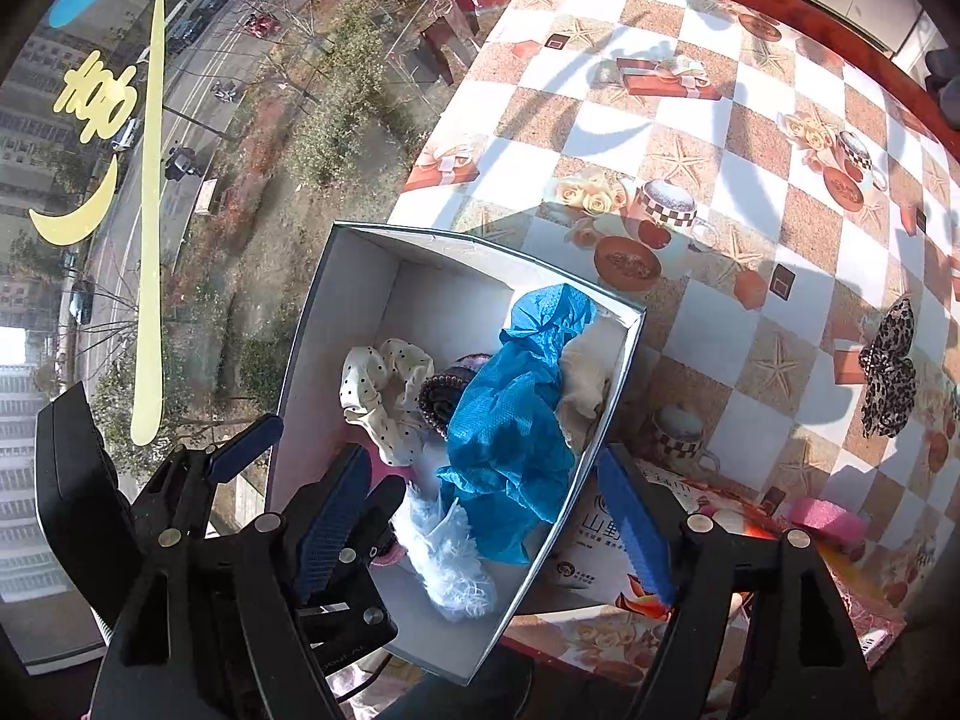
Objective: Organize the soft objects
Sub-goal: 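Open both grippers to drop the scrunchie and blue cloth into the box, then grasp the leopard-print scrunchie with the left gripper while the right grasps the pink foam sponge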
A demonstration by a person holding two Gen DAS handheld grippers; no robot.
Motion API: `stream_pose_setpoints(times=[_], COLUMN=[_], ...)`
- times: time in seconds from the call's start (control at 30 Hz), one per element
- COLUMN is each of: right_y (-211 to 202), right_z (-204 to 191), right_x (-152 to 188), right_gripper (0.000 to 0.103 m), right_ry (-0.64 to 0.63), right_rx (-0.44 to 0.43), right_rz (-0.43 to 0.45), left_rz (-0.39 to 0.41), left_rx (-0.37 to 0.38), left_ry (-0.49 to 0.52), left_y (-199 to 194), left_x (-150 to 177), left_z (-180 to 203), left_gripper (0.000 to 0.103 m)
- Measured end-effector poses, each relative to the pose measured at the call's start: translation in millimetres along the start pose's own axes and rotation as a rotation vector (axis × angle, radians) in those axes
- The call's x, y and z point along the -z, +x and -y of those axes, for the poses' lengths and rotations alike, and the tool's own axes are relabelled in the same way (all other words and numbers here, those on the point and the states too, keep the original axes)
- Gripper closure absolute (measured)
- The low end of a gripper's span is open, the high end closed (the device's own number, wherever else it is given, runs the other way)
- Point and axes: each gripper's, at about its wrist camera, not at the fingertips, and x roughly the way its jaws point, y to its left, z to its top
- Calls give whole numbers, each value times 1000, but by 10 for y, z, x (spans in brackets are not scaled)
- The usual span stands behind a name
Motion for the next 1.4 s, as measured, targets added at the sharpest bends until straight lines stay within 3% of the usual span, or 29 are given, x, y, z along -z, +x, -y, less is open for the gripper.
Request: stream_pose_setpoints(times=[0.03, 0.07, 0.1, 0.13, 0.37, 0.47, 0.57, 0.77, 1.1, 1.23, 1.3, 1.33, 1.37, 1.4], right_y=[-58, -128, -208, -300, -699, -712, -586, 70, 937, 1074, 1049, 1023, 993, 940], right_z=[68, 153, 250, 358, 1296, 1765, 2237, 2939, 3011, 2926, 2947, 2970, 3004, 3060], right_x=[14, 32, 51, 71, 86, 111, 164, 348, 298, 306, 328, 350, 379, 416], right_gripper=[23, 12, 4, 0, 0, 0, 0, 0, 0, 0, 7, 23, 29, 29], right_ry=[16, 34, 54, 74, 234, 336, 429, 576, 460, 392, 394, 403, 415, 423], right_rx=[-6, -8, -1, 6, 75, 53, 55, 2, -49, -48, -60, -78, -94, -108], right_rz=[1, 4, 8, 14, -10, -51, -118, -341, -599, -646, -630, -621, -612, -590], left_rz=[14, 24, 31, 42, 29, 5, -26, -84, -147, -157, -161, -166, -174, -182], left_rx=[17, 28, 35, 40, 79, 85, 84, 56, 12, 11, 19, 25, 36, 42], left_ry=[12, 24, 39, 55, 145, 188, 217, 235, 162, 175, 193, 206, 223, 238], left_y=[-52, -93, -130, -156, -123, -63, -1, 133, 287, 317, 347, 373, 413, 455], left_x=[-18, -37, -66, -91, -267, -273, -264, -213, -350, -488, -580, -635, -693, -743], left_z=[40, 82, 136, 202, 768, 1015, 1213, 1431, 1613, 1777, 1899, 1977, 2070, 2157], left_gripper=[9, 8, 0, 0, 0, 0, 0, 0, 0, 0, 0, 0, 0, 0])
